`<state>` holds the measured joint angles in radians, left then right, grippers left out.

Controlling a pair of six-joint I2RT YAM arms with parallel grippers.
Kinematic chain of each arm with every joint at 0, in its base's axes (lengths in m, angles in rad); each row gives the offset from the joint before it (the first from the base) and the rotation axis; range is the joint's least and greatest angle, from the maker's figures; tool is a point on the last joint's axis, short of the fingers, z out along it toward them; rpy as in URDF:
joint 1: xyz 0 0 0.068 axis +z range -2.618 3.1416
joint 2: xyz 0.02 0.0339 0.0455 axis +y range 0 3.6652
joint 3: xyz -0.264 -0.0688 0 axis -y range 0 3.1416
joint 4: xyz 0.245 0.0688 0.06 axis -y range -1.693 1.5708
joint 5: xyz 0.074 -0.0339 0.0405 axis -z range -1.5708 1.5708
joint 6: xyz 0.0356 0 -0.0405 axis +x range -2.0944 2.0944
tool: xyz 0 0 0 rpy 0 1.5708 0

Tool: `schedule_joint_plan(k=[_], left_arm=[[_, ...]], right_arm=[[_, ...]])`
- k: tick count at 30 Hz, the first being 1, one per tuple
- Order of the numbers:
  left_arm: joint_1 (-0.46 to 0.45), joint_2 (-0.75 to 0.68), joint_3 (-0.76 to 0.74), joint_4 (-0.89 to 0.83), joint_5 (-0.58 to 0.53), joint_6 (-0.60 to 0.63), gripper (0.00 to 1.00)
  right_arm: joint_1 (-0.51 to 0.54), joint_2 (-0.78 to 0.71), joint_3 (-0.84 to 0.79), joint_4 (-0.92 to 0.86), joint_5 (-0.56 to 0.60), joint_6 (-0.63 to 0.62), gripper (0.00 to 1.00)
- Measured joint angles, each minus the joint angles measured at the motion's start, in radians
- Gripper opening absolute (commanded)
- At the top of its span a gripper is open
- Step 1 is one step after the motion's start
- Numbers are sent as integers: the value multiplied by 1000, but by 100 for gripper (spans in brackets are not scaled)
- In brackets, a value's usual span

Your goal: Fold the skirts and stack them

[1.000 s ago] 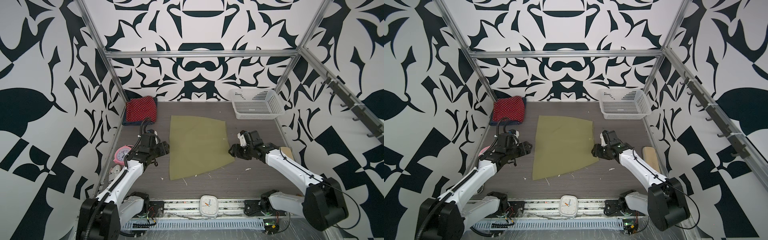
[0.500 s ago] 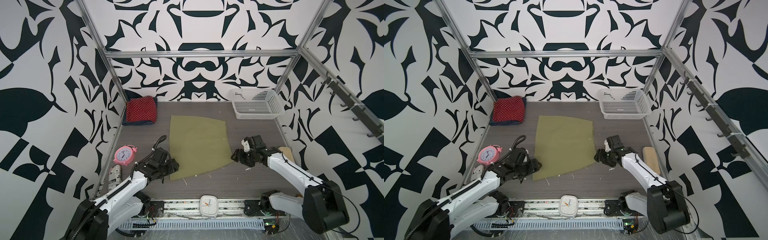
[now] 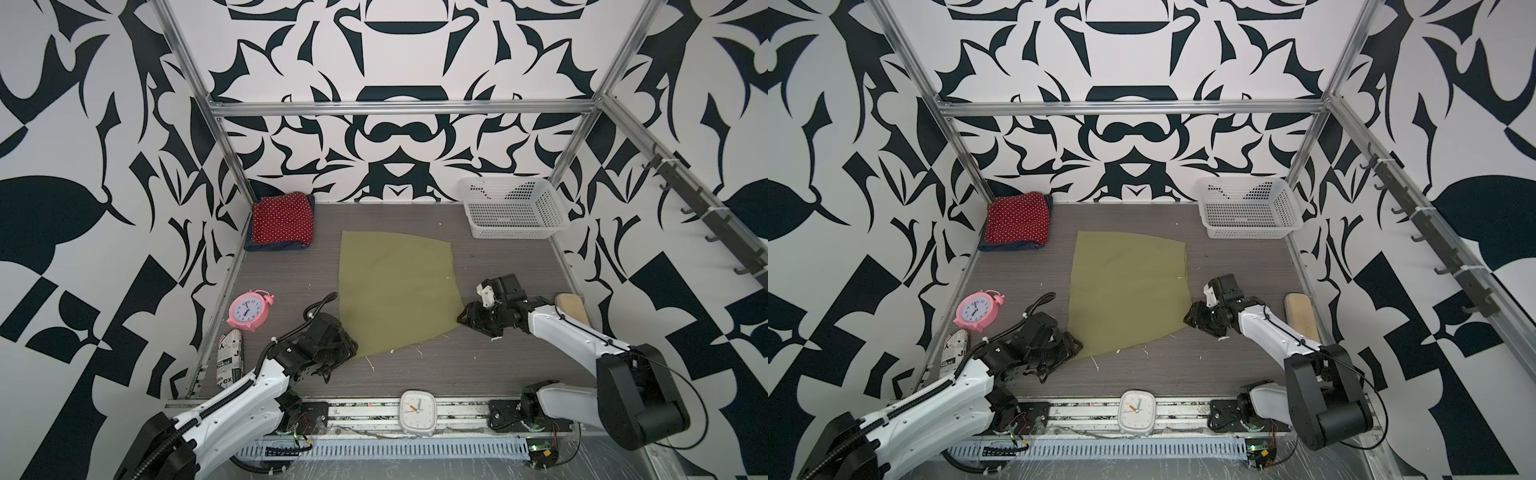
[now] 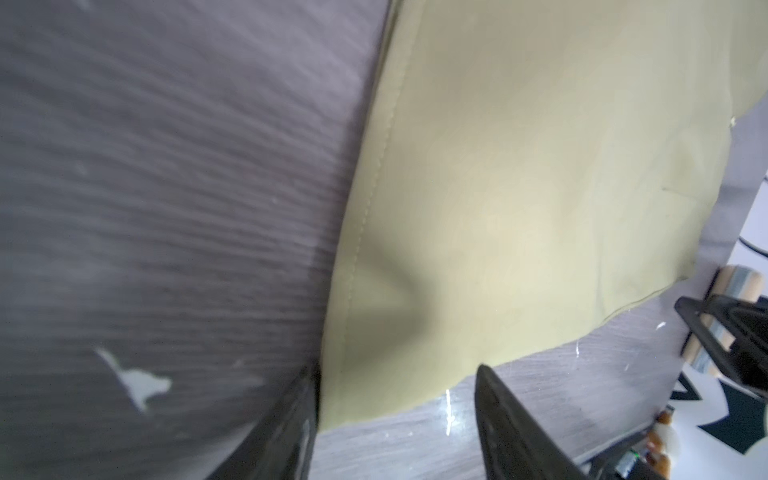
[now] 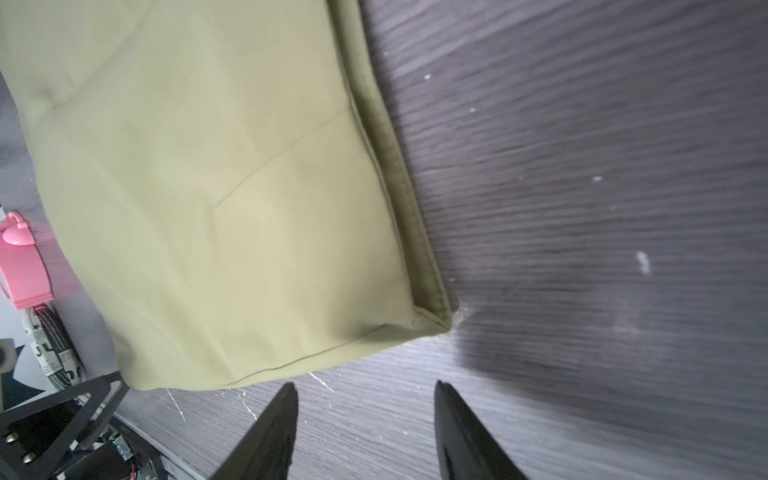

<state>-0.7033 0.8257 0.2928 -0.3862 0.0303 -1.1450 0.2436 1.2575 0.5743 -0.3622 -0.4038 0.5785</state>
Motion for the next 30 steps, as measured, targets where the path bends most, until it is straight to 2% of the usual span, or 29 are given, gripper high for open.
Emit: schedule_joint_plan(k=[3,5,6,9,14,17,20,23,25,26,30], left_arm=[[-24,-6,-19,11,-9,-31,33],[-26,-16,-29,8,-20,-38,25],[-27,-24,-32,6,-31,-43,21],[-27,-51,-41,-1,-55,-51,8],[-27,-102,-40,-27,-88,-43,0],[-27,-138,-38,-74,-110,-40,0],[-27,-179,-30,-105,-139,-32,0],[-27,-214,-14,-124,-177,-24,0],[-27,-224,-3,-126,-196,-15,0],[-27,-225,3,-128,-204,-11,0],[-27,-206,18,-133,-224,1,0]], right_arm=[[0,-4,-4,24,-2,5,40],[0,-3,-14,45,-4,16,38],[0,-1,-19,53,-5,22,38],[0,12,-32,64,-8,41,49],[-5,-33,-33,20,19,49,60],[-34,-105,-36,-1,30,46,60],[-64,-86,-45,18,9,47,58],[-67,-6,-84,87,-43,68,53],[-68,17,-97,140,-86,84,46],[-68,23,-101,160,-97,90,42],[-67,42,-121,208,-129,115,14]])
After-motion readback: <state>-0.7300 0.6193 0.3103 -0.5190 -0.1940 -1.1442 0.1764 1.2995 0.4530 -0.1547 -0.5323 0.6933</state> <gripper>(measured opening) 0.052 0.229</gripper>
